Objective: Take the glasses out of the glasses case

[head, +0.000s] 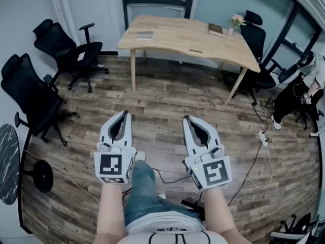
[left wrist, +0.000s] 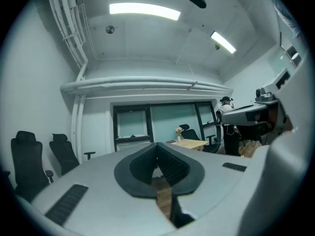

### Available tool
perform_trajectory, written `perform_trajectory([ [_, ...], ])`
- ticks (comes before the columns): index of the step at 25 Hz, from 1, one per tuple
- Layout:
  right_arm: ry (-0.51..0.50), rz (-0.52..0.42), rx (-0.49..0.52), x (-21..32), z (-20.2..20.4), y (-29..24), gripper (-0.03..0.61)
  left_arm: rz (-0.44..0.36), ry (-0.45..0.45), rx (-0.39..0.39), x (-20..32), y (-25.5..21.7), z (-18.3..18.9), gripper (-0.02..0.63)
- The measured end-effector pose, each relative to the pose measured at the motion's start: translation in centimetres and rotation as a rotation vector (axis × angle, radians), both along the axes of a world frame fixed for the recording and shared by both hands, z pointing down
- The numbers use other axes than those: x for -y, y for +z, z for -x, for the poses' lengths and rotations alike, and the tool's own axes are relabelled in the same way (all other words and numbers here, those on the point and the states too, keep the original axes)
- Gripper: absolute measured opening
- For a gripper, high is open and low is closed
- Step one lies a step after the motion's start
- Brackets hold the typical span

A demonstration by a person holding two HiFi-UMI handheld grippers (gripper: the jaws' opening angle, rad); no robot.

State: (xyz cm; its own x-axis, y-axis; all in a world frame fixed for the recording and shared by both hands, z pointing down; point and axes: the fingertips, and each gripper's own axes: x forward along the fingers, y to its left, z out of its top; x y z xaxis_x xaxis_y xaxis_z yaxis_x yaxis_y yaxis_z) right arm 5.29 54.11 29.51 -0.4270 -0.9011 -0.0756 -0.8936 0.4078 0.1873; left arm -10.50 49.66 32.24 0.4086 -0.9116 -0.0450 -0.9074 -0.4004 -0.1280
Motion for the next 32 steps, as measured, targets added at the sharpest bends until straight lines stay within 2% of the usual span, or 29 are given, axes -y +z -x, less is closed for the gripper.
perform_trajectory([
  [6,0.005,0.012,-0.006,4.2,-0.7,0.6,0.009,-0.002,0.007,0.003,4.4,0.3,-0.8,0.017],
  [10,0.019,0.021,-0.007,9.1,-0.3,1.3,0.009,0.005,0.014,0.001,9.4,0.9,-0.1,0.017],
  [14,0.033,0.039,0.012,15.9,0.8,1.7,0.011,0.029,0.018,-0.007,16.5,1.8,1.5,0.017],
  [24,0.034,0.064,-0.026,36.1,5.4,1.6,0.011,0.033,0.067,-0.005,37.2,1.5,5.2,0.017],
  [28,0.038,0.068,-0.032,41.9,6.3,1.4,0.011,0.035,0.076,-0.003,42.9,1.3,5.8,0.017],
  [32,0.03,0.078,-0.047,45.6,6.3,1.6,0.011,0.039,0.058,-0.005,46.4,1.5,6.5,0.017],
])
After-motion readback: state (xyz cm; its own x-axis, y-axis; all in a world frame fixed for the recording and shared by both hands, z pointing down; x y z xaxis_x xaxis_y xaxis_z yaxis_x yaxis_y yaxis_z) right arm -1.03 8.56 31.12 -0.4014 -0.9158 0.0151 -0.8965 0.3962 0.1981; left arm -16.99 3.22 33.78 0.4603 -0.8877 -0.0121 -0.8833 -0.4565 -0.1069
